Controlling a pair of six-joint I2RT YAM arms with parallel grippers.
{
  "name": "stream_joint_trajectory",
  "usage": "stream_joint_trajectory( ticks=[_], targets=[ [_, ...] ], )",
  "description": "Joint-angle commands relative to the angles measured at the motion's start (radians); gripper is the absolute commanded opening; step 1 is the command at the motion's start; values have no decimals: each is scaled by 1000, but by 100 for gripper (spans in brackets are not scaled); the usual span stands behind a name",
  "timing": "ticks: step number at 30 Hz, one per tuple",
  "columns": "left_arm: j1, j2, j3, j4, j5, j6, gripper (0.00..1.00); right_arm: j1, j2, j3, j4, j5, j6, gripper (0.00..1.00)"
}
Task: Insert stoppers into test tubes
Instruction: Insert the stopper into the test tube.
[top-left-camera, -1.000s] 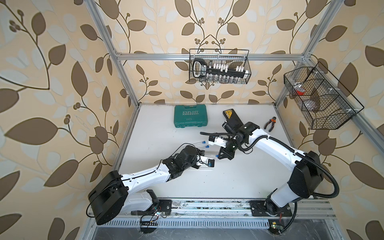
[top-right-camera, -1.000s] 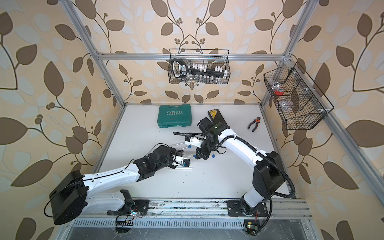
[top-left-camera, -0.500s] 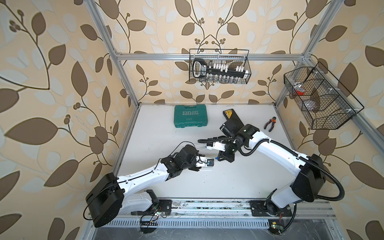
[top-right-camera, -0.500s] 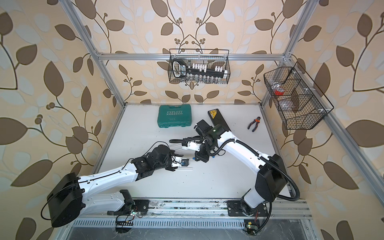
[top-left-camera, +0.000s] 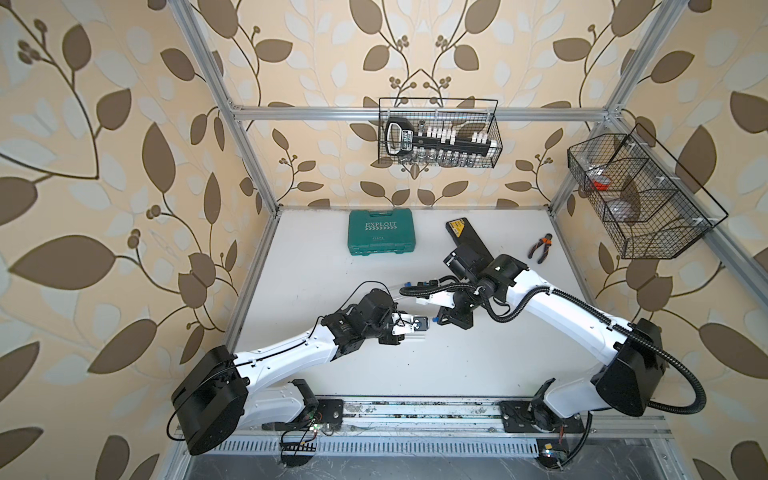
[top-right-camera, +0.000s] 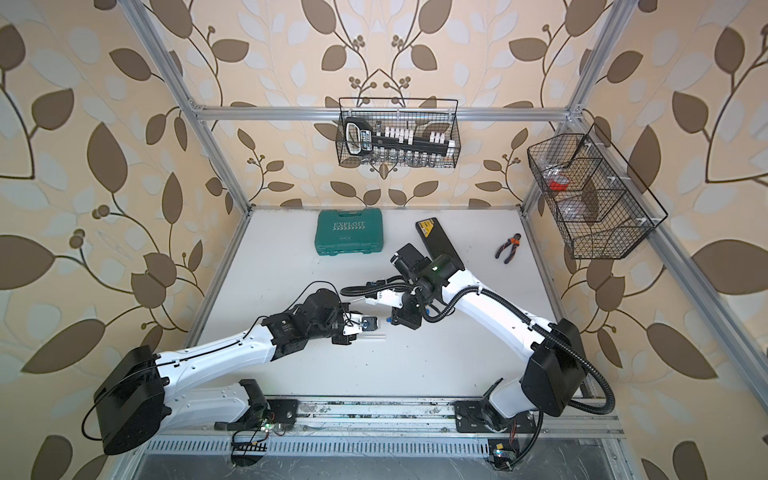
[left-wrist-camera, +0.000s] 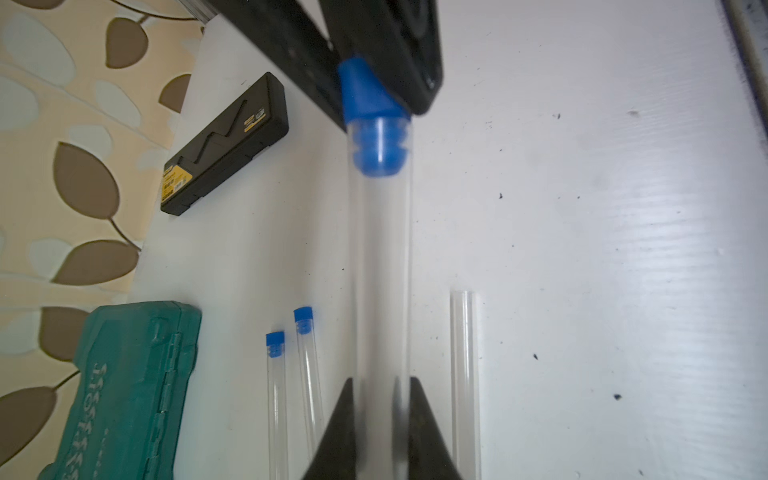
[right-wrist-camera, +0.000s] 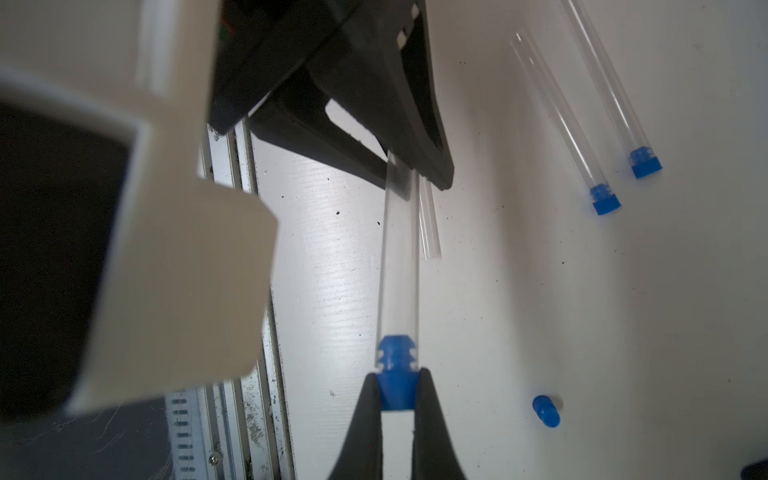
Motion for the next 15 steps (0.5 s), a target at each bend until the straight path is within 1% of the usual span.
stream_joint_trajectory(
  ticks=[1, 8, 11, 15],
  targets=[
    [-67, -42, 146, 284, 451, -16, 0, 68, 25, 17, 485, -128, -70, 0],
    [-47, -49, 153, 310, 505, -75, 0, 92, 22, -10, 490, -112, -110, 0],
    [-29, -54, 145, 363, 524, -133, 0, 96, 18, -30, 504, -112, -113, 0],
    [-15, -58, 139, 426, 522, -194, 0, 96, 13, -48, 525, -142, -88, 0]
  ],
)
